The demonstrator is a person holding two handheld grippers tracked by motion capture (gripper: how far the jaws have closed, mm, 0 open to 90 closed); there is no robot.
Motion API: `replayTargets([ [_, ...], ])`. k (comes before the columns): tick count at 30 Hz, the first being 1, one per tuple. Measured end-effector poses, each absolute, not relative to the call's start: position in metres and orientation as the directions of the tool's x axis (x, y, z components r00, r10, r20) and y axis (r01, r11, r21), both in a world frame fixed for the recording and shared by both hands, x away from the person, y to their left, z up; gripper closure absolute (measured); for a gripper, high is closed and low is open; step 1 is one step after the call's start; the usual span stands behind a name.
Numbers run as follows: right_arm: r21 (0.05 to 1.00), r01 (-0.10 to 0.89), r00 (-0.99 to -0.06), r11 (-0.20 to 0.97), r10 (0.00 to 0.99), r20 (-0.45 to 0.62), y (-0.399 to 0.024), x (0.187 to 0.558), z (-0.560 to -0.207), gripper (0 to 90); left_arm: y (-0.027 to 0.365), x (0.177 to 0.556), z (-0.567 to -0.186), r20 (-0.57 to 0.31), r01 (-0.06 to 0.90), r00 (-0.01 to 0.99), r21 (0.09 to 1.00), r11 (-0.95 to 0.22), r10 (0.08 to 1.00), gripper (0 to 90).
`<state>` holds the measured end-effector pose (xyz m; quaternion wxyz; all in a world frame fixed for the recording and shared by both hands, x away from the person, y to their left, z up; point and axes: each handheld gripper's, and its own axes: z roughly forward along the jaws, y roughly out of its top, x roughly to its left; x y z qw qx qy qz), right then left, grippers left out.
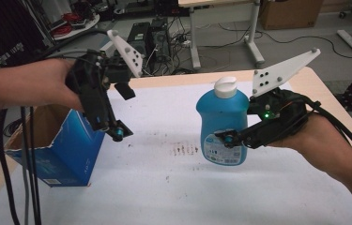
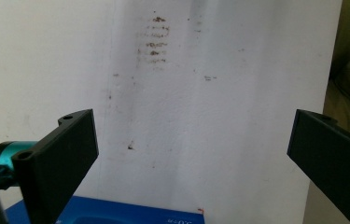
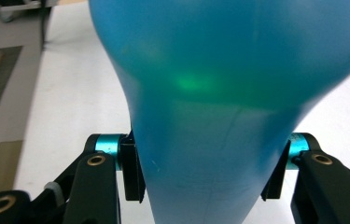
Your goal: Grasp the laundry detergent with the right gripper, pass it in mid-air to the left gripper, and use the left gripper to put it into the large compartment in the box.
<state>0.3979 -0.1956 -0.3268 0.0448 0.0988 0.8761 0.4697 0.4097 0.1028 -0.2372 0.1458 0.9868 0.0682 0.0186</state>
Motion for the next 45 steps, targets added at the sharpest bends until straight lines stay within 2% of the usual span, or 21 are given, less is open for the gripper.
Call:
replayTargets([
  [4, 0.829, 0.105, -0.987, 0.549, 0.162, 0.017, -0.184, 0.394, -0.321, 46.6, 0.094, 0.406, -0.233, 0.014, 0.105, 0.993, 0.288, -0.952, 0.114, 1.8],
  [11, 0.818, 0.095, -0.992, 0.568, 0.125, 0.028, -0.172, 0.389, -0.321, 46.6, 0.077, 0.401, -0.228, 0.013, 0.065, 0.997, 0.274, -0.96, 0.072, 1.8],
  [36, 0.795, 0.062, -0.996, 0.604, 0.094, 0.006, -0.147, 0.382, -0.308, 46.6, 0.024, 0.394, -0.224, -0.003, -0.019, 1.0, 0.286, -0.958, -0.02, 1.8],
  [45, 0.8, 0.048, -0.998, 0.598, 0.06, 0.014, -0.132, 0.383, -0.305, 46.6, 0.02, 0.393, -0.219, 0.001, -0.022, 1.0, 0.284, -0.958, -0.022, 1.8],
])
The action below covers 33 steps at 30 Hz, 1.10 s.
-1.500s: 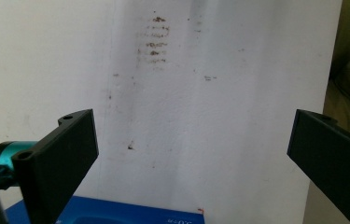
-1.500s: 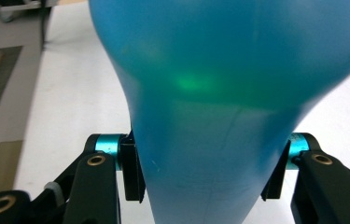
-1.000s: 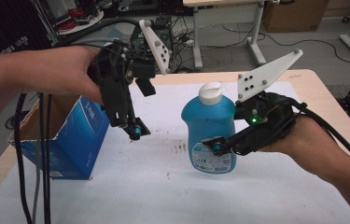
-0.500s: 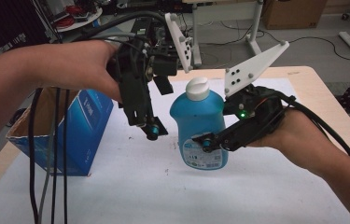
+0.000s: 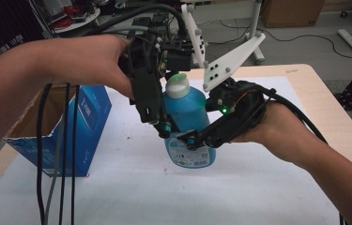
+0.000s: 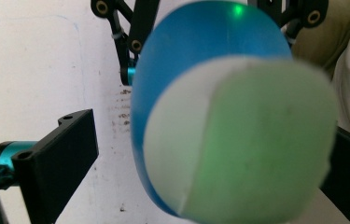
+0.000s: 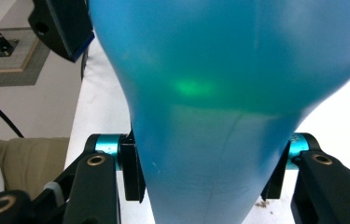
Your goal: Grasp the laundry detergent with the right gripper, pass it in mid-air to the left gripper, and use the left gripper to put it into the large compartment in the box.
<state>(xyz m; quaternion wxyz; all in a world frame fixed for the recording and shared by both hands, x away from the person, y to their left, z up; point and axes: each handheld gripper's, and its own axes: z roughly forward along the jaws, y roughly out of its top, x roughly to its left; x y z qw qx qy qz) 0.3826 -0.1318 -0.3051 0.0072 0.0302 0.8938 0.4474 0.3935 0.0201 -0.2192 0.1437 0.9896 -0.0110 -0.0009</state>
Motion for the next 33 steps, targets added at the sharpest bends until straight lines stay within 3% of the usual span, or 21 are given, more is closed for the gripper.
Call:
replayTargets([
  [18, 0.798, 0.04, -0.999, 0.602, 0.048, 0.013, -0.122, 0.383, -0.304, 46.5, 0.02, 0.393, -0.22, -0.004, -0.038, 0.999, 0.277, -0.96, -0.041, 10.6],
  [33, 0.8, 0.037, -0.999, 0.598, 0.042, 0.015, -0.12, 0.384, -0.306, 46.5, 0.023, 0.394, -0.221, -0.014, -0.07, 0.997, 0.275, -0.959, -0.076, 28.4],
])
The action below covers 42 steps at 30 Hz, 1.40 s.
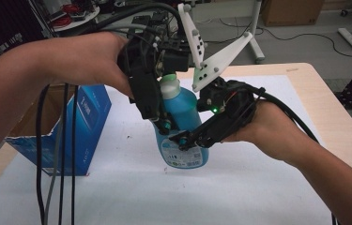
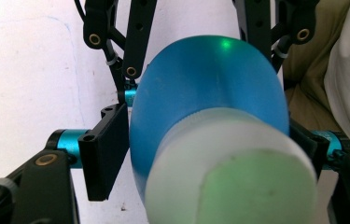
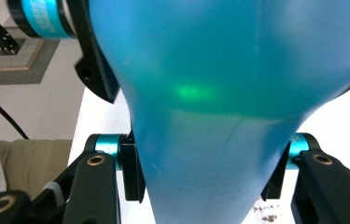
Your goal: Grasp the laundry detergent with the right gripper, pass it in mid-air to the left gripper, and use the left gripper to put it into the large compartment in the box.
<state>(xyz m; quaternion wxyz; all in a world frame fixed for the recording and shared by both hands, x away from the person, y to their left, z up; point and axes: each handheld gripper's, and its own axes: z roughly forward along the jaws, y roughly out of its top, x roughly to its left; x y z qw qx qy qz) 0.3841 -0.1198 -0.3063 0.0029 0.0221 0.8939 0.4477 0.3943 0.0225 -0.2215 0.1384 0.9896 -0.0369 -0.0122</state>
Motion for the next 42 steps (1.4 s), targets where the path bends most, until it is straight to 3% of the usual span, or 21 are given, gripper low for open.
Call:
replayTargets([
  [9, 0.798, 0.04, -0.999, 0.601, 0.042, 0.019, -0.12, 0.384, -0.307, 46.5, 0.023, 0.394, -0.221, -0.023, -0.089, 0.995, 0.278, -0.956, -0.099, 37.4],
  [23, 0.816, 0.026, -0.999, 0.577, -0.005, 0.035, -0.118, 0.382, -0.306, 44.1, 0.025, 0.39, -0.216, -0.059, -0.052, 0.996, 0.286, -0.957, -0.072, 37.9],
  [26, 0.822, 0.015, -0.999, 0.569, -0.015, 0.029, -0.12, 0.381, -0.304, 27.9, 0.027, 0.389, -0.213, -0.064, -0.035, 0.996, 0.272, -0.962, -0.054, 37.9],
  [31, 0.819, 0.022, -0.998, 0.574, -0.03, 0.048, -0.125, 0.381, -0.305, 19.5, 0.034, 0.387, -0.204, -0.062, -0.006, 0.998, 0.264, -0.964, -0.023, 37.9],
  [32, 0.817, 0.028, -0.998, 0.576, -0.023, 0.051, -0.127, 0.381, -0.305, 12.1, 0.036, 0.387, -0.201, -0.059, 0.001, 0.998, 0.262, -0.965, -0.015, 37.9],
  [37, 0.76, 0.05, -0.999, 0.648, 0.021, 0.048, -0.135, 0.383, -0.304, 11.0, 0.046, 0.388, -0.19, -0.055, 0.058, 0.997, 0.255, -0.965, 0.045, 37.8],
  [42, 0.69, 0.0, -0.999, 0.724, 0.035, -0.037, -0.15, 0.384, -0.299, 11.0, 0.057, 0.394, -0.178, -0.033, 0.148, 0.989, 0.247, -0.958, 0.144, 37.8],
])
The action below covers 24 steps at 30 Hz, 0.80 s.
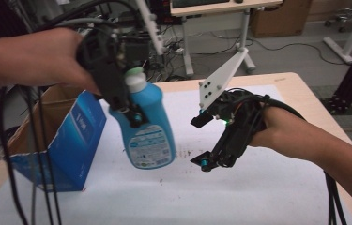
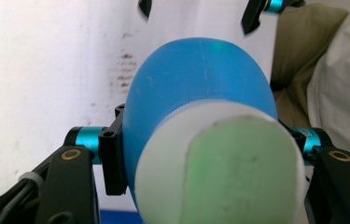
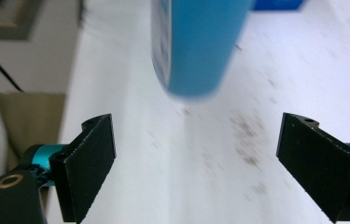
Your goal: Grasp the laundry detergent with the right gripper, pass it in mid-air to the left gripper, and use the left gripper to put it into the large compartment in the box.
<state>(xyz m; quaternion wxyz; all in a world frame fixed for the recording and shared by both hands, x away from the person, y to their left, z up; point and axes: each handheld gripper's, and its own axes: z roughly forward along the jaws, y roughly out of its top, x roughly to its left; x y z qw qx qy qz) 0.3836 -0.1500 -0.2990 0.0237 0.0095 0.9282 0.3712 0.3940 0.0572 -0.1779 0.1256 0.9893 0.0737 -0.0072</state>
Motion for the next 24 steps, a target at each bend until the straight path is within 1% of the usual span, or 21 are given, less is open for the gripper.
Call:
replayTargets([
  [2, 0.654, 0.0, -0.996, 0.757, 0.06, -0.07, -0.157, 0.385, -0.296, 11.0, 0.063, 0.397, -0.172, -0.022, 0.174, 0.984, 0.25, -0.952, 0.174, 37.8],
  [7, 0.596, 0.05, -0.998, 0.802, 0.058, 0.006, -0.175, 0.391, -0.291, 10.9, 0.075, 0.402, -0.159, 0.002, 0.216, 0.975, 0.246, -0.945, 0.223, 37.8],
  [8, 0.584, 0.066, -0.997, 0.809, 0.069, 0.017, -0.178, 0.391, -0.291, 10.2, 0.078, 0.402, -0.157, 0.007, 0.224, 0.972, 0.247, -0.943, 0.233, 37.8],
  [9, 0.563, 0.078, -0.996, 0.823, 0.086, 0.012, -0.181, 0.392, -0.291, 0.7, 0.082, 0.403, -0.153, 0.012, 0.234, 0.97, 0.252, -0.939, 0.244, 37.8],
  [10, 0.531, 0.107, -0.993, 0.841, 0.115, 0.018, -0.184, 0.395, -0.292, 0.6, 0.084, 0.403, -0.151, 0.015, 0.242, 0.967, 0.256, -0.936, 0.254, 37.8],
  [12, 0.492, 0.133, -0.99, 0.86, 0.142, 0.019, -0.192, 0.397, -0.294, 0.6, 0.088, 0.404, -0.146, 0.026, 0.263, 0.96, 0.253, -0.931, 0.278, 37.8],
  [16, 0.455, 0.175, -0.982, 0.873, 0.187, 0.019, -0.205, 0.401, -0.297, 0.7, 0.099, 0.406, -0.135, 0.033, 0.296, 0.949, 0.256, -0.92, 0.314, 37.8],
  [18, 0.429, 0.193, -0.981, 0.883, 0.187, 0.056, -0.21, 0.403, -0.298, 0.7, 0.106, 0.407, -0.131, 0.025, 0.315, 0.942, 0.267, -0.911, 0.334, 37.8],
  [22, 0.396, 0.218, -0.973, 0.892, 0.23, 0.017, -0.22, 0.402, -0.297, 1.0, 0.118, 0.409, -0.123, 0.02, 0.342, 0.932, 0.28, -0.897, 0.362, 37.8],
  [24, 0.391, 0.226, -0.971, 0.892, 0.239, 0.016, -0.222, 0.402, -0.296, 1.0, 0.124, 0.409, -0.121, 0.018, 0.36, 0.925, 0.286, -0.888, 0.38, 37.8],
])
